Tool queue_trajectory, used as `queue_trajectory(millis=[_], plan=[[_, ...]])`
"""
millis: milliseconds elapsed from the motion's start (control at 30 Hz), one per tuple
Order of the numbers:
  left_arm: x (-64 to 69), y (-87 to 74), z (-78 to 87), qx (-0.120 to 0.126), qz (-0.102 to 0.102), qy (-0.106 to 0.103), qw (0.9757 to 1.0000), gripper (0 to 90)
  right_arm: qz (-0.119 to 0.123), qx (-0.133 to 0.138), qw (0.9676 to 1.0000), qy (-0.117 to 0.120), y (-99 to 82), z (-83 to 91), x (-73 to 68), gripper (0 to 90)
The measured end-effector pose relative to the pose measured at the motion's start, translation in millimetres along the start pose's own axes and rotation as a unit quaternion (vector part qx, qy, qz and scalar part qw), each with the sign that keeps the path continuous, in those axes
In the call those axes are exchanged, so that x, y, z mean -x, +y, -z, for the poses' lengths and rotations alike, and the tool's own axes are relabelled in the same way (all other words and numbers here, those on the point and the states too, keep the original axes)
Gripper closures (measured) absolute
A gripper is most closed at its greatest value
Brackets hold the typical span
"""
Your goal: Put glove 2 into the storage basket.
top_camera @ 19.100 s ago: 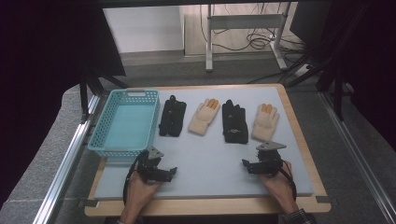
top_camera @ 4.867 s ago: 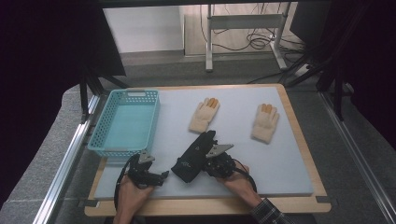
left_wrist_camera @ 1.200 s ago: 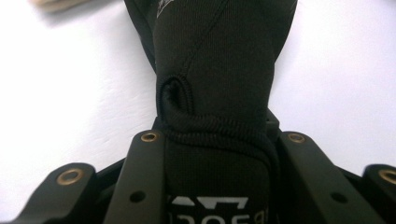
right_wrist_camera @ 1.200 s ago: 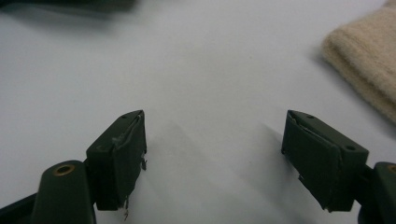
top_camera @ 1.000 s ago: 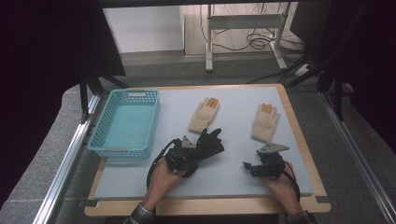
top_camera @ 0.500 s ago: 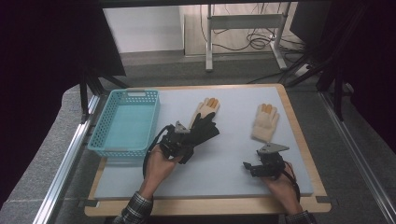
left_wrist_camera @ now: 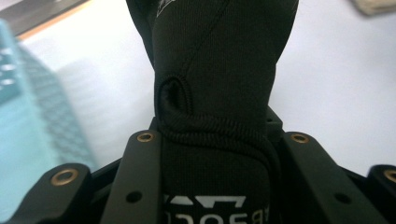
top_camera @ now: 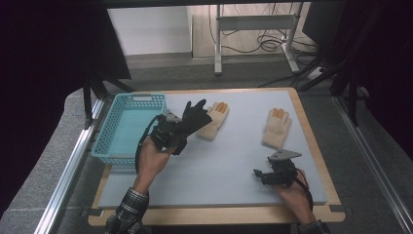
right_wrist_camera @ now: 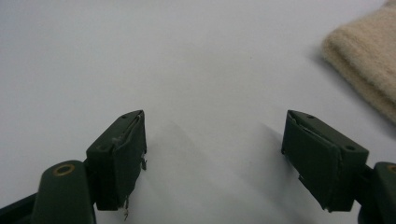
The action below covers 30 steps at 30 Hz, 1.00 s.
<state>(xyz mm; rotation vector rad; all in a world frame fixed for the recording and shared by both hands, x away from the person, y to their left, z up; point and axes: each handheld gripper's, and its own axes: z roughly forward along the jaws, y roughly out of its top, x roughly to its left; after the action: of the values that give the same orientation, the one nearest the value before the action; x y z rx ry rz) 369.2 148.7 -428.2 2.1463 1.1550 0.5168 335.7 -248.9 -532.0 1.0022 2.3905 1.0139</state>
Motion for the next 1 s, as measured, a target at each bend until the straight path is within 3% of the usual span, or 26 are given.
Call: queue_trajectory(millis=[100, 133, 233, 367, 400, 433, 500, 533, 600, 667, 700, 767, 800, 900, 933, 967, 1000], plan=[[-13.3, 0.8, 3.6, -0.001, 0.011, 0.012, 0.9999, 64.4, 0.0, 0.0, 1.0, 0.0, 0.0, 0.0, 0.1, 21.4], [-24.5, 0.3, 5.9, -0.003, 0.023, 0.024, 0.9994, 64.2, 0.0, 0.0, 1.0, 0.0, 0.0, 0.0, 0.1, 21.4], [-34.1, -0.6, 7.9, -0.007, 0.032, 0.035, 0.9988, 64.0, 0.0, 0.0, 1.0, 0.0, 0.0, 0.0, 0.1, 21.4], [-58.5, -5.4, 13.0, -0.013, 0.059, 0.057, 0.9966, 63.6, 0.001, 0.0, 1.0, 0.0, 0.0, 0.0, 0.1, 21.4], [-71.4, -8.9, 15.6, -0.018, 0.073, 0.068, 0.9948, 63.5, 0.0, 0.0, 1.0, 0.0, 0.0, 0.0, 0.1, 21.4], [-71.4, -8.9, 15.6, -0.018, 0.073, 0.068, 0.9948, 63.3, 0.0, 0.0, 1.0, 0.0, 0.0, 0.0, 0.1, 21.4], [-84.8, -13.1, 18.0, -0.026, 0.085, 0.078, 0.993, 63.1, 0.0, 0.0, 1.0, 0.0, 0.0, 0.0, 0.1, 21.4], [-99.1, -18.5, 20.1, -0.036, 0.099, 0.089, 0.9904, 63.0, 0.0, 0.0, 1.0, 0.0, 0.0, 0.1, 0.1, 21.4], [-103.8, -20.4, 20.6, -0.04, 0.104, 0.093, 0.9894, 62.8, 0.0, 0.0, 1.0, 0.0, 0.0, 0.0, 0.1, 21.4], [-122.3, -28.9, 20.5, -0.061, 0.126, 0.104, 0.9847, 62.4, 0.0, 0.0, 1.0, 0.0, 0.0, 0.0, 0.1, 21.4], [-122.3, -28.9, 20.5, -0.061, 0.126, 0.104, 0.9847, 62.3, 0.0, 0.0, 1.0, 0.0, 0.0, 0.0, 0.1, 21.4], [-133.9, -35.4, 17.6, -0.076, 0.142, 0.11, 0.9808, 62.1, 0.0, 0.0, 1.0, 0.0, 0.0, 0.0, 0.1, 21.4], [-144.3, -42.3, 12.7, -0.096, 0.158, 0.113, 0.9762, 61.9, 0.0, 0.0, 1.0, 0.0, 0.0, 0.0, 0.1, 21.4], [-158.7, -52.7, 2.5, -0.123, 0.175, 0.115, 0.9701, 61.6, 0.0, 0.001, 1.0, 0.0, 0.0, 0.0, 0.1, 21.4], [-163.2, -56.4, -2.1, -0.131, 0.186, 0.116, 0.9667, 61.5, 0.0, 0.001, 1.0, 0.0, 0.0, -0.1, 0.1, 21.4], [-163.2, -56.4, -2.1, -0.131, 0.186, 0.116, 0.9667, 61.5, 0.0, 0.001, 1.0, 0.0, 0.0, -0.1, 0.1, 21.4], [-169.9, -60.8, -7.8, -0.143, 0.194, 0.121, 0.963, 61.4, 0.0, 0.001, 1.0, 0.0, 0.0, 0.0, 0.1, 21.4]])
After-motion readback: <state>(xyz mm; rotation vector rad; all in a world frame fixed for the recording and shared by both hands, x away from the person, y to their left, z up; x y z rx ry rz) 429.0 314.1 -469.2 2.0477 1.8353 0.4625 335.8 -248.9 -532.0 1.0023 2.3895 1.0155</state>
